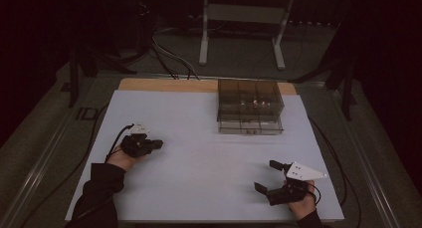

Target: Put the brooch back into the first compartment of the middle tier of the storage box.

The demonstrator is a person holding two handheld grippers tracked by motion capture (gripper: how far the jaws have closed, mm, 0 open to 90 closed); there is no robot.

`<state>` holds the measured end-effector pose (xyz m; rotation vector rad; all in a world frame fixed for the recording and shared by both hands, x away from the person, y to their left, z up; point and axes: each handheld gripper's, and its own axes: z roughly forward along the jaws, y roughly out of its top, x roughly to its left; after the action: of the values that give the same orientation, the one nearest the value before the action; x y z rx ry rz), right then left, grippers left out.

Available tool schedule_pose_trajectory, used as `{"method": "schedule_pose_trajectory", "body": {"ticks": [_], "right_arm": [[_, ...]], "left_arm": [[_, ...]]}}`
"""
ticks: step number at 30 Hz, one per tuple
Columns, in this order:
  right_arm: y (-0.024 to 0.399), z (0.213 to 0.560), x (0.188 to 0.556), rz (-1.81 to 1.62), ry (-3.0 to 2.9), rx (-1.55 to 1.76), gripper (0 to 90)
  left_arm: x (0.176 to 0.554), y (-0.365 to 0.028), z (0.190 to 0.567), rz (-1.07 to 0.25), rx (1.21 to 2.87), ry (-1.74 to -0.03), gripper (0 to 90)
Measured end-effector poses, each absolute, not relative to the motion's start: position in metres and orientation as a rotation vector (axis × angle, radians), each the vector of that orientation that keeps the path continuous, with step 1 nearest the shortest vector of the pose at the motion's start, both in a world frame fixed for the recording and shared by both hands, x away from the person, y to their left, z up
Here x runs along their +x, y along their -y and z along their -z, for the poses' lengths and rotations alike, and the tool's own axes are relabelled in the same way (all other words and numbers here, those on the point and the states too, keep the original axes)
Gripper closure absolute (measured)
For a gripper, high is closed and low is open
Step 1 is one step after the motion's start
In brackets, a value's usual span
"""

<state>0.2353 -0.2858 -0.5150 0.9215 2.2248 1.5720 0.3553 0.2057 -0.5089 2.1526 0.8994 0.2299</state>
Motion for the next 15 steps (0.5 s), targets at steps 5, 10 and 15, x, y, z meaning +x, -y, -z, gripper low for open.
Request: {"method": "schedule_pose_trajectory", "body": {"ticks": [5,10,15], "right_arm": [[0.286,0.515,0.235,-1.574,-2.224,0.918,0.0],[0.286,0.514,0.235,-1.575,-2.221,0.913,0.0],[0.286,0.514,0.235,-1.577,-2.219,0.912,0.0]], "left_arm": [[0.356,-0.2,0.504,-0.229,2.162,-0.881,87.3],[0.357,-0.194,0.501,-0.214,2.165,-0.863,87.3],[0.358,-0.188,0.496,-0.204,2.164,-0.842,87.3]]}}
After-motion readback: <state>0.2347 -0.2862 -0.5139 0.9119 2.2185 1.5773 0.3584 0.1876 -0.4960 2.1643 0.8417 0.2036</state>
